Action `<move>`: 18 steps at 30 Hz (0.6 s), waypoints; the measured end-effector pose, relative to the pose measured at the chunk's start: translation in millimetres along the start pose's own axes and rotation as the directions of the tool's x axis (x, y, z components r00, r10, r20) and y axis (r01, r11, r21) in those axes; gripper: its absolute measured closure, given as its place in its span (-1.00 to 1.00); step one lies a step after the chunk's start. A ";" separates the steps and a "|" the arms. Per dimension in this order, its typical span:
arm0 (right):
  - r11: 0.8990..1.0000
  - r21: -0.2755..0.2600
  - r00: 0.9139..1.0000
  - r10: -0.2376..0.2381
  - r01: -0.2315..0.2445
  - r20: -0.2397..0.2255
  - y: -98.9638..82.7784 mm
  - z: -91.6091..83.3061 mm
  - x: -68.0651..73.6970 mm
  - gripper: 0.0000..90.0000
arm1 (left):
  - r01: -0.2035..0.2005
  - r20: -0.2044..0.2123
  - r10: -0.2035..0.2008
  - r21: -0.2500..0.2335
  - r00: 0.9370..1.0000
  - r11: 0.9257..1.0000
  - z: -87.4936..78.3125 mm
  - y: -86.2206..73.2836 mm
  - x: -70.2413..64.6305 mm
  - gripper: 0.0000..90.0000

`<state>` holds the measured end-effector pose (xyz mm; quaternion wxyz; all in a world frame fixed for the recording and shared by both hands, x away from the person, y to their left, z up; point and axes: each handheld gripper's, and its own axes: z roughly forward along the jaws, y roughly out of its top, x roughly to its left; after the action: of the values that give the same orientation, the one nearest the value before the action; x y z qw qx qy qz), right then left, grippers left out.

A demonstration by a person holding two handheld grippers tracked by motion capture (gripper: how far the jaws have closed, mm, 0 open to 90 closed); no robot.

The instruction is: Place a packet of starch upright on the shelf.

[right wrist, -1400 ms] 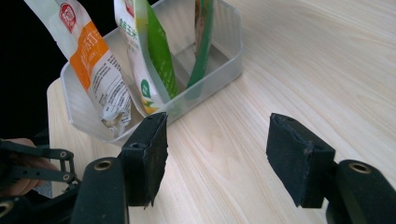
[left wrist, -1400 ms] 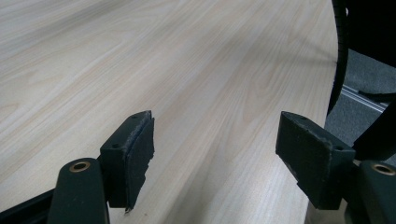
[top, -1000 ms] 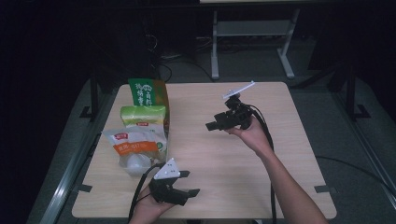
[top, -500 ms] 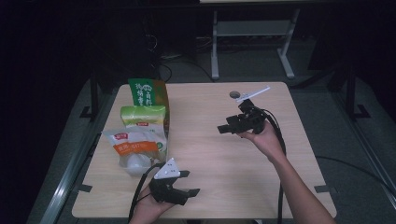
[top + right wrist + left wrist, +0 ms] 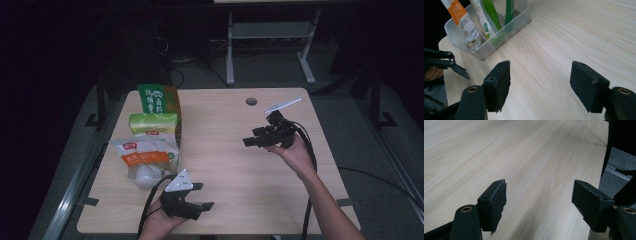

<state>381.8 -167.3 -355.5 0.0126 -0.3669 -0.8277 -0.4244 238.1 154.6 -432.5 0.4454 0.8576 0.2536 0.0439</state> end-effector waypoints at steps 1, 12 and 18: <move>1.000 -0.002 1.000 0.003 -0.003 0.002 -1.4 -1.1 0.1 -0.29 | 0.000 0.000 0.000 -0.001 1.000 1.000 -0.1 0.0 -0.1 -0.39; 1.000 0.020 1.000 0.023 -0.023 0.021 -28.0 -12.3 -6.1 -0.30 | 0.004 0.001 -0.004 -0.003 1.000 1.000 0.5 -0.2 -0.4 -0.39; 0.999 0.019 0.999 0.041 -0.041 0.025 -47.7 -18.3 -8.8 -0.31 | 0.010 0.001 -0.010 -0.002 1.000 1.000 1.7 -0.8 -0.5 -0.39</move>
<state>353.4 -203.2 -379.8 0.0149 -0.3887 -0.8243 -0.4114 237.8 153.5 -434.0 0.4466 0.8558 0.2576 0.0415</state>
